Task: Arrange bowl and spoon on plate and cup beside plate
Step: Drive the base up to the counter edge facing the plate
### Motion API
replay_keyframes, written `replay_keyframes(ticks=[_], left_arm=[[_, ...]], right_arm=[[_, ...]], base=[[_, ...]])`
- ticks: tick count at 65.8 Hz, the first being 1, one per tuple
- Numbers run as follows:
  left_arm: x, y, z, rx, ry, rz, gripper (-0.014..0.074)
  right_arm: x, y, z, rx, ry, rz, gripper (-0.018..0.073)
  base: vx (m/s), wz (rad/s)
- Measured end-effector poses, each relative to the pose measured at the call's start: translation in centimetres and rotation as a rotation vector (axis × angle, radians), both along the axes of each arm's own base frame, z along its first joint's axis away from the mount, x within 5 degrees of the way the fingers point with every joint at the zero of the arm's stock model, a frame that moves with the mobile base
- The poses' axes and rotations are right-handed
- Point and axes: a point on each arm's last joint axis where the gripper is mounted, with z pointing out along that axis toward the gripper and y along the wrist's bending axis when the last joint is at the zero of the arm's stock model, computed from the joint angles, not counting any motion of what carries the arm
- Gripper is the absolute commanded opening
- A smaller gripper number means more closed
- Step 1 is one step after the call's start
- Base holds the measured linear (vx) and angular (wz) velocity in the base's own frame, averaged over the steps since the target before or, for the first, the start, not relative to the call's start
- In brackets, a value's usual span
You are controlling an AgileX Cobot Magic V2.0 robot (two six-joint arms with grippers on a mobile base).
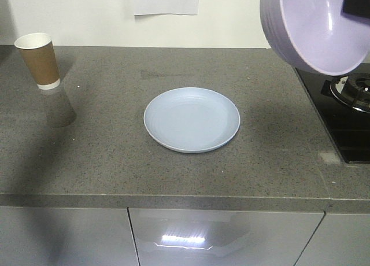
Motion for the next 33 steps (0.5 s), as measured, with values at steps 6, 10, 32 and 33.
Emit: replay_keyframes(ticks=[6, 10, 32, 33], left_arm=[[0.0, 0.0, 0.0, 0.0, 0.0, 0.0, -0.0006], [0.0, 0.0, 0.0, 0.0, 0.0, 0.0, -0.0006], [0.0, 0.0, 0.0, 0.0, 0.0, 0.0, -0.0006], [0.0, 0.0, 0.0, 0.0, 0.0, 0.0, -0.0006]], right_arm=[[0.0, 0.0, 0.0, 0.0, 0.0, 0.0, -0.0006], [0.0, 0.0, 0.0, 0.0, 0.0, 0.0, -0.0006], [0.0, 0.0, 0.0, 0.0, 0.0, 0.0, -0.0006], [0.0, 0.0, 0.0, 0.0, 0.0, 0.0, -0.0006]], base=[[0.0, -0.01], [0.0, 0.0], [0.01, -0.02], [0.02, -0.03]])
